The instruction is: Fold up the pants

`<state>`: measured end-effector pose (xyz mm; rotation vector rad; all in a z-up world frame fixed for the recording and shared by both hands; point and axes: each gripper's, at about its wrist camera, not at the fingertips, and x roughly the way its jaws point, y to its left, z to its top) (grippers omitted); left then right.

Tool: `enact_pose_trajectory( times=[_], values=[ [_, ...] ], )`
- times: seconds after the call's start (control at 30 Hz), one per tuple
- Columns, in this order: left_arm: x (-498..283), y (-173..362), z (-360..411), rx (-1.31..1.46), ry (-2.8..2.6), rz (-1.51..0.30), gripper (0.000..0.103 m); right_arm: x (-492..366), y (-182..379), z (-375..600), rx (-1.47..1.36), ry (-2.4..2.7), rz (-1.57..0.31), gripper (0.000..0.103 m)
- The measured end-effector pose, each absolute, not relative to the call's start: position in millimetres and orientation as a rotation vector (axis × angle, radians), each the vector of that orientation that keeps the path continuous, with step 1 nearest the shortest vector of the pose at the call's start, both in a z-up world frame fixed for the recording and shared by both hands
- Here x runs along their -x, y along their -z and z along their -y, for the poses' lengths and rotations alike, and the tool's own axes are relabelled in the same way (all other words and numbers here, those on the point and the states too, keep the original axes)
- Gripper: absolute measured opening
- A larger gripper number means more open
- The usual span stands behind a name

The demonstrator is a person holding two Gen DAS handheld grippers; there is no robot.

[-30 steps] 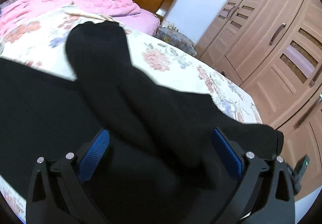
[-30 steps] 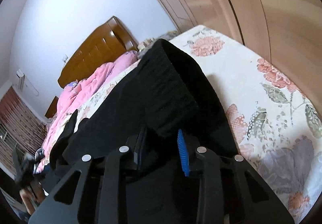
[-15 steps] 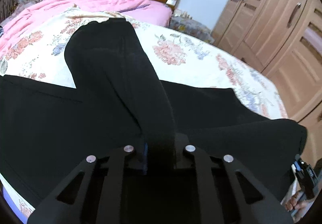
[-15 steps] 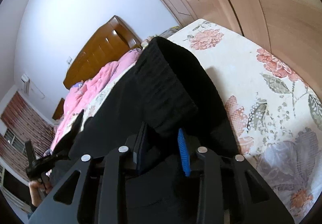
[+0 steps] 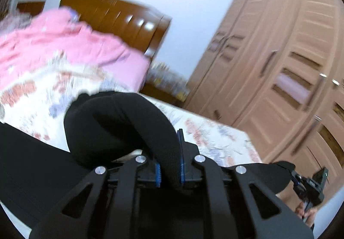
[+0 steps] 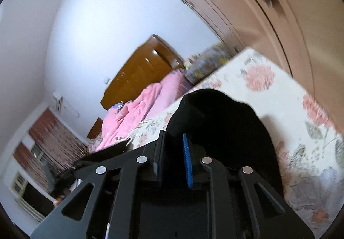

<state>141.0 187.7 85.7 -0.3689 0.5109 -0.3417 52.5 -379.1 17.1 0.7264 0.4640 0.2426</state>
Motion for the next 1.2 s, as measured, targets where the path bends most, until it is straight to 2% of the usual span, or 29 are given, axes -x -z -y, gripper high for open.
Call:
enact_pose_trajectory(
  times=[0.1,0.23,0.33,0.4,0.47,0.5,0.53,0.6,0.67,0.7,0.73,0.9,1.07,1.2],
  values=[
    [-98,-50,-184,0.313,0.347,-0.543,0.011,-26,4,383,-0.726,-0.229,-0.483,0.017],
    [-84,48,-182,0.367,0.313,-0.767,0.011,-16,85,395,-0.793,-0.14,-0.694,0.015],
    [-84,67,-182,0.394,0.279,-0.79,0.014,-5,94,398,-0.825,-0.161,-0.653,0.016],
    [-84,64,-183,0.41,0.288,-0.784,0.022,-7,86,396,-0.784,-0.158,-0.667,0.021],
    [-83,59,-184,0.421,0.298,-0.769,0.057,-10,82,392,-0.743,-0.154,-0.677,0.025],
    [-83,58,-184,0.417,0.289,-0.761,0.062,-10,82,390,-0.733,-0.154,-0.679,0.029],
    [-83,57,-183,0.415,0.282,-0.757,0.064,-11,81,387,-0.733,-0.159,-0.672,0.034],
    [-89,63,-182,0.417,0.273,-0.798,0.064,-13,82,386,-0.738,-0.165,-0.666,0.035],
    [-91,67,-183,0.425,0.265,-0.794,0.061,-17,81,385,-0.731,-0.159,-0.673,0.035],
    [-91,67,-184,0.417,0.257,-0.798,0.053,-17,80,384,-0.717,-0.155,-0.676,0.027],
    [-94,68,-183,0.404,0.258,-0.813,0.011,-18,80,382,-0.68,-0.134,-0.68,0.021],
    [-87,41,-182,0.386,0.311,-0.73,0.008,-14,64,377,-0.662,-0.138,-0.634,0.017],
    [-72,-7,-181,0.353,0.368,-0.635,0.008,7,18,378,-0.648,-0.181,-0.517,0.016],
    [-71,21,-186,0.35,0.354,-0.71,0.008,25,33,383,-0.64,-0.155,-0.575,0.016]
  ],
)
